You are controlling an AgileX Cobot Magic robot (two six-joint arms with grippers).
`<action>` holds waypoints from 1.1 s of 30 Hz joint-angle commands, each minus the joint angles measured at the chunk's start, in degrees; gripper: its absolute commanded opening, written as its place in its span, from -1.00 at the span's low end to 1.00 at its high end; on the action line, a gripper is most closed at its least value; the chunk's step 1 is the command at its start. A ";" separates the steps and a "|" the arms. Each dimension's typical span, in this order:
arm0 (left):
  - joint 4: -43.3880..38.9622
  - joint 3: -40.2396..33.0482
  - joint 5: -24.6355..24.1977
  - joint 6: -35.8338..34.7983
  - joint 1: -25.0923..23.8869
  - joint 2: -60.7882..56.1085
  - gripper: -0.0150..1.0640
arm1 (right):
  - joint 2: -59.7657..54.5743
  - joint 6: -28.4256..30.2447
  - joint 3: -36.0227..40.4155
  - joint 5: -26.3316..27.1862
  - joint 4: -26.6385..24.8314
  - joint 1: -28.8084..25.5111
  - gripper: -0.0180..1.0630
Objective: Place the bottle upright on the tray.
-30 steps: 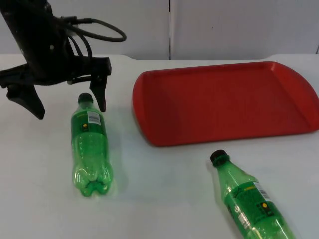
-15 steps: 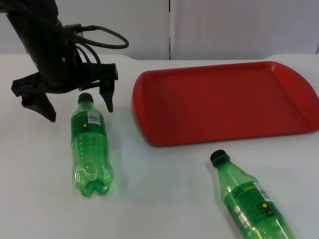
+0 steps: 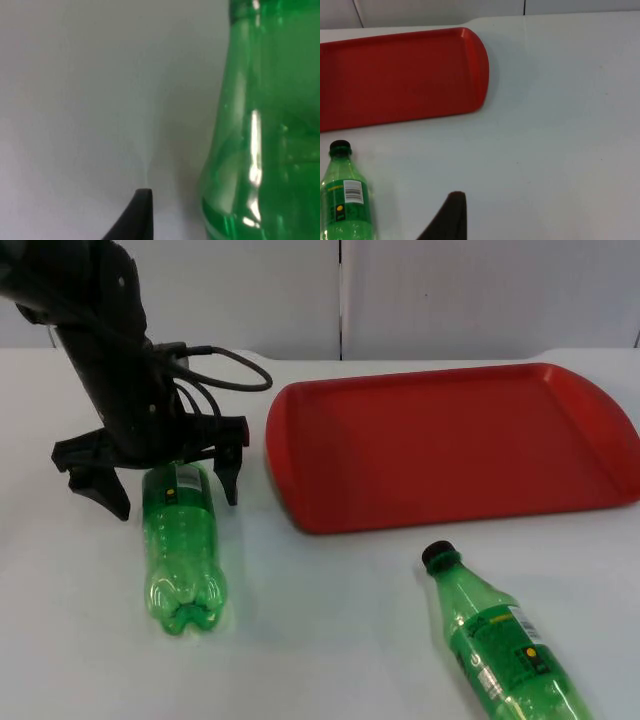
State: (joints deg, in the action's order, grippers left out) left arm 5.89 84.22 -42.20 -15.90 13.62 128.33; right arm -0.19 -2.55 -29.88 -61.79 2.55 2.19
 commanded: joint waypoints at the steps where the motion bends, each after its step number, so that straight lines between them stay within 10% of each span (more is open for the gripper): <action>1: 0.71 0.62 0.62 0.23 0.33 0.52 0.97 | 0.19 -0.05 0.37 0.08 -0.18 -0.46 0.97; 22: 1.18 0.71 1.76 0.56 0.33 2.70 0.90 | 0.19 -0.05 0.37 0.08 -0.18 -0.46 0.97; 28: 1.33 0.71 -0.99 0.41 0.33 2.70 0.09 | 0.19 -0.05 0.37 0.08 -0.18 -0.46 0.97; 33: 1.33 0.71 -1.21 0.41 0.33 2.46 -0.97 | 0.19 -0.05 0.37 0.08 -0.18 -0.46 0.97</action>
State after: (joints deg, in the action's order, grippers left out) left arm 6.25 85.08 -42.69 -15.29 13.62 130.38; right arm -0.19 -2.55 -29.88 -61.79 2.55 2.19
